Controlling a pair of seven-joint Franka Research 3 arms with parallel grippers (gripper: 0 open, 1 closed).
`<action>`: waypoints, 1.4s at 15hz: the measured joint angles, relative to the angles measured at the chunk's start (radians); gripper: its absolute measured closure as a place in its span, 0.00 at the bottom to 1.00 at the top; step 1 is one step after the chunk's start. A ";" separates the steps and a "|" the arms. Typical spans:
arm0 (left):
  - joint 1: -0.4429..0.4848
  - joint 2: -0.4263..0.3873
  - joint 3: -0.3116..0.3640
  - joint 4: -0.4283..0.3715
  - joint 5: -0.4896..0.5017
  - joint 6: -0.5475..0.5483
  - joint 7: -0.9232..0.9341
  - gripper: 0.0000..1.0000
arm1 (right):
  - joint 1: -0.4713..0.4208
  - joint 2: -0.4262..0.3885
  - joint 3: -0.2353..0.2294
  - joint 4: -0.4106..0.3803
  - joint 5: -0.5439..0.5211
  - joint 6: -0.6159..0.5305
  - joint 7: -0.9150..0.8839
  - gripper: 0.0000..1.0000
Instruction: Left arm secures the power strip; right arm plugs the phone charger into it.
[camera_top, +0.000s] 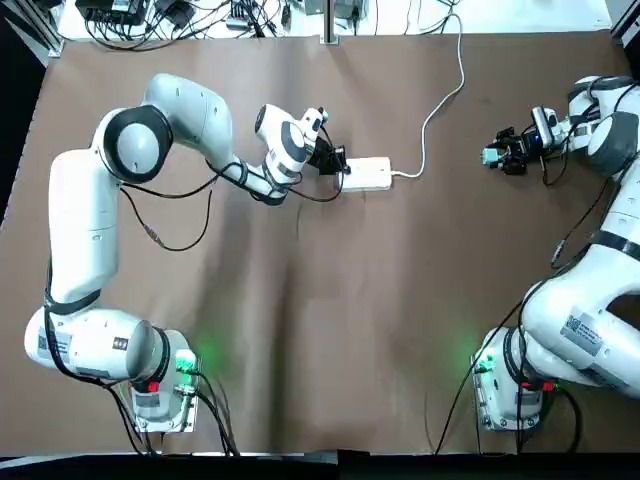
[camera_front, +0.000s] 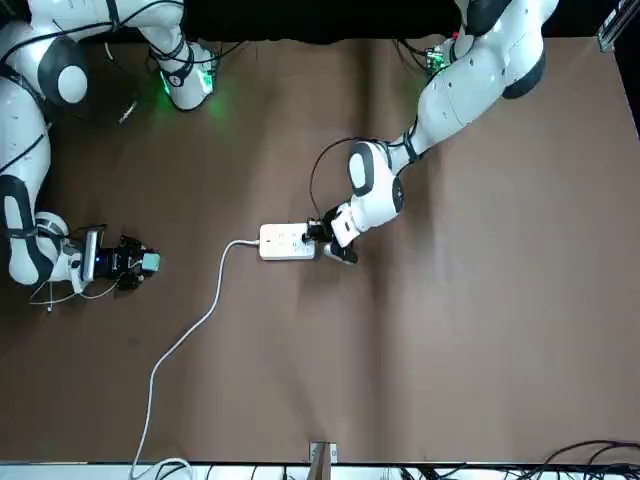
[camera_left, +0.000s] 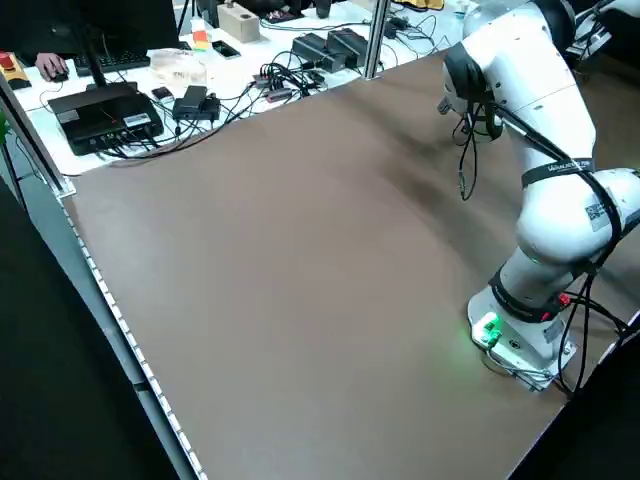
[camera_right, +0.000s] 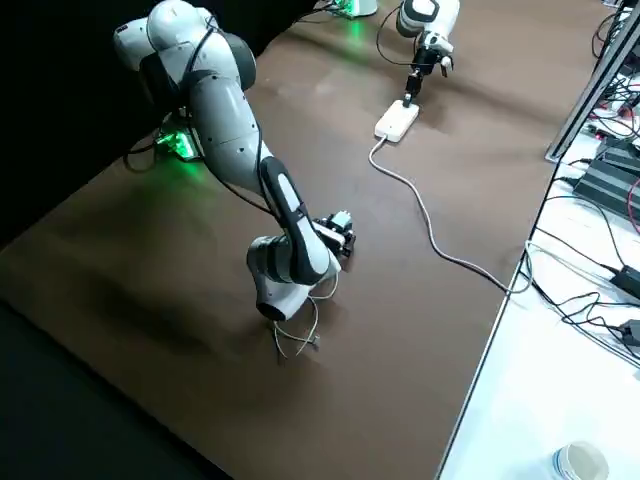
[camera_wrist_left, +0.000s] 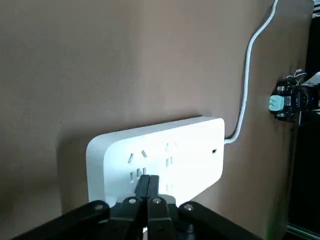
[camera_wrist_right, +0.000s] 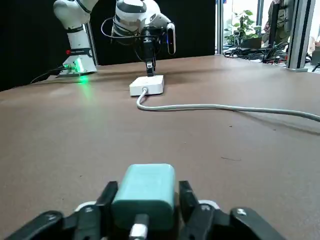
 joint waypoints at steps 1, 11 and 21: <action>0.000 0.000 0.000 0.000 0.000 0.000 0.000 0.99 | 0.000 0.000 0.000 0.000 0.000 0.000 0.000 0.42; 0.000 0.000 0.000 0.000 0.000 0.000 0.000 0.99 | 0.006 -0.007 0.000 0.011 -0.004 0.001 0.038 0.52; 0.000 0.001 0.000 0.000 0.000 0.000 0.001 0.99 | 0.104 -0.273 0.001 0.060 -0.152 0.006 0.417 0.52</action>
